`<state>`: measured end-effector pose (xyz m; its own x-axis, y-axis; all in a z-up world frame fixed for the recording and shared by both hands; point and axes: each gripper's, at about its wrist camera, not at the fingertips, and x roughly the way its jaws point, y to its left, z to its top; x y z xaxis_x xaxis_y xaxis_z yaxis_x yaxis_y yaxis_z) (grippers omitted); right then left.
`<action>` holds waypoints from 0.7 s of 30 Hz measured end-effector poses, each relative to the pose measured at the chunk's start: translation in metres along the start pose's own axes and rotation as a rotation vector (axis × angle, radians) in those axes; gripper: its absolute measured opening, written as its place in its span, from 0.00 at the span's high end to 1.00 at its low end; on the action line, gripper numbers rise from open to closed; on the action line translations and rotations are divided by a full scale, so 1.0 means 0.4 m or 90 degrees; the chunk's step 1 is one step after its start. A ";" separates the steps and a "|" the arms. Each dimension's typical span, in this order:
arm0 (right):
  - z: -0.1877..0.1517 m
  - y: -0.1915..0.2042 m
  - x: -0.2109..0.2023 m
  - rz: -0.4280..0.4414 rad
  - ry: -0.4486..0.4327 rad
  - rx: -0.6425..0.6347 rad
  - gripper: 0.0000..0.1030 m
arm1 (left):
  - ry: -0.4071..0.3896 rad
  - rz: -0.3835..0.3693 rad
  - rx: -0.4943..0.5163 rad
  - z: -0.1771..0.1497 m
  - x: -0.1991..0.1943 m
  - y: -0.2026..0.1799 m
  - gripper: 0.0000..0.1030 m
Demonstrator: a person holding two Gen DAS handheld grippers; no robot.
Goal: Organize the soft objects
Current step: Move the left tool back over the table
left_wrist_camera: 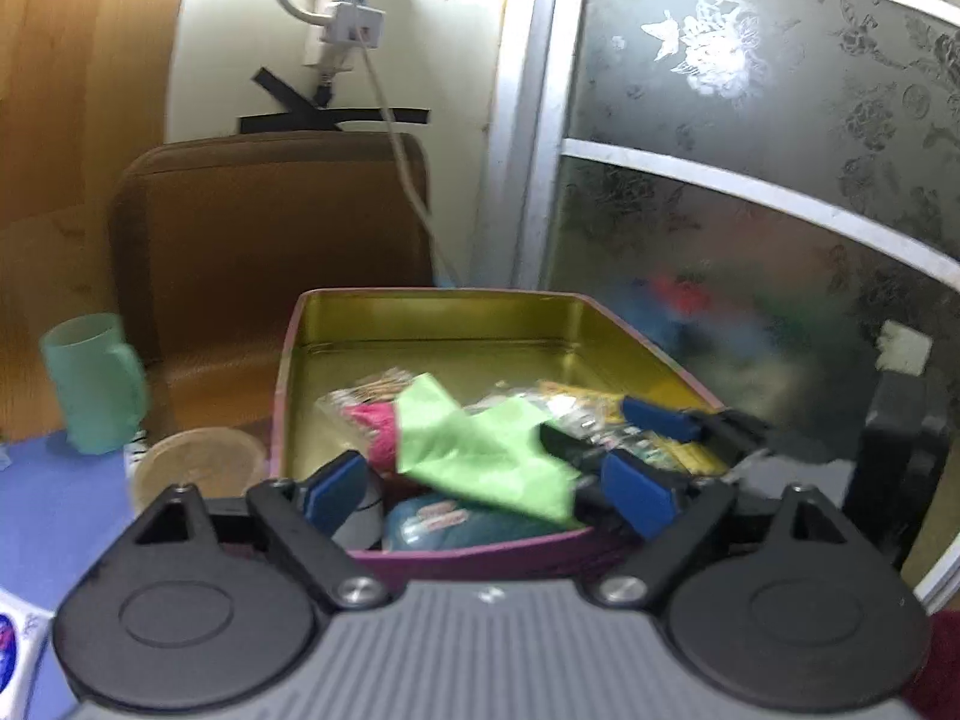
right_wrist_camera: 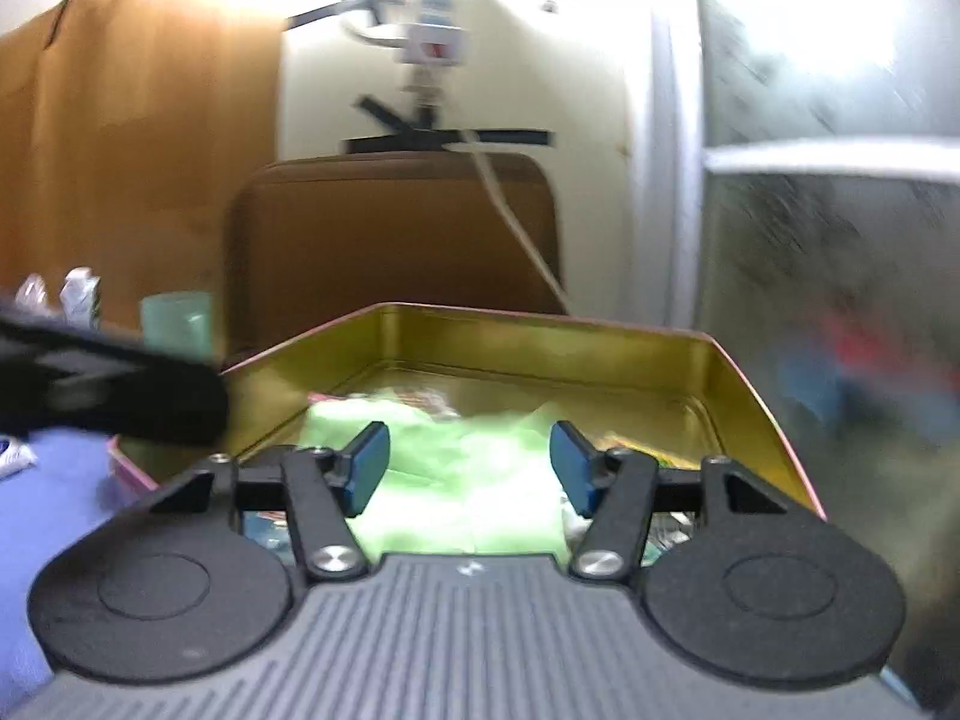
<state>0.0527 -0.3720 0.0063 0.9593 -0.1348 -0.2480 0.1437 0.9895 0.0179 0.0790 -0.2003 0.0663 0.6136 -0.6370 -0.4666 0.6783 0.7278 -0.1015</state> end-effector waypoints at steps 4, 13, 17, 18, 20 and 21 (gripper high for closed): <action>-0.020 -0.005 -0.017 -0.002 -0.013 0.016 0.37 | 0.011 0.007 -0.029 -0.023 -0.017 0.034 0.12; -0.018 0.053 -0.078 0.062 -0.068 0.004 0.38 | 0.007 0.020 -0.062 -0.113 -0.119 0.103 0.11; -0.012 0.100 -0.108 0.128 -0.094 -0.013 0.38 | 0.017 0.050 -0.098 -0.176 -0.181 0.170 0.11; -0.011 0.117 -0.115 0.150 -0.097 -0.022 0.38 | 0.017 0.065 -0.112 -0.193 -0.201 0.195 0.11; -0.010 0.153 -0.123 0.192 -0.094 -0.042 0.38 | 0.014 0.094 -0.144 -0.222 -0.239 0.246 0.11; -0.010 0.173 -0.125 0.217 -0.087 -0.053 0.38 | 0.010 0.110 -0.163 -0.235 -0.259 0.273 0.11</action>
<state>0.0137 -0.2965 0.0162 0.9731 0.2020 -0.1103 -0.2036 0.9790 -0.0029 0.0513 -0.0310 0.0210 0.7030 -0.4959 -0.5098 0.4397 0.8664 -0.2364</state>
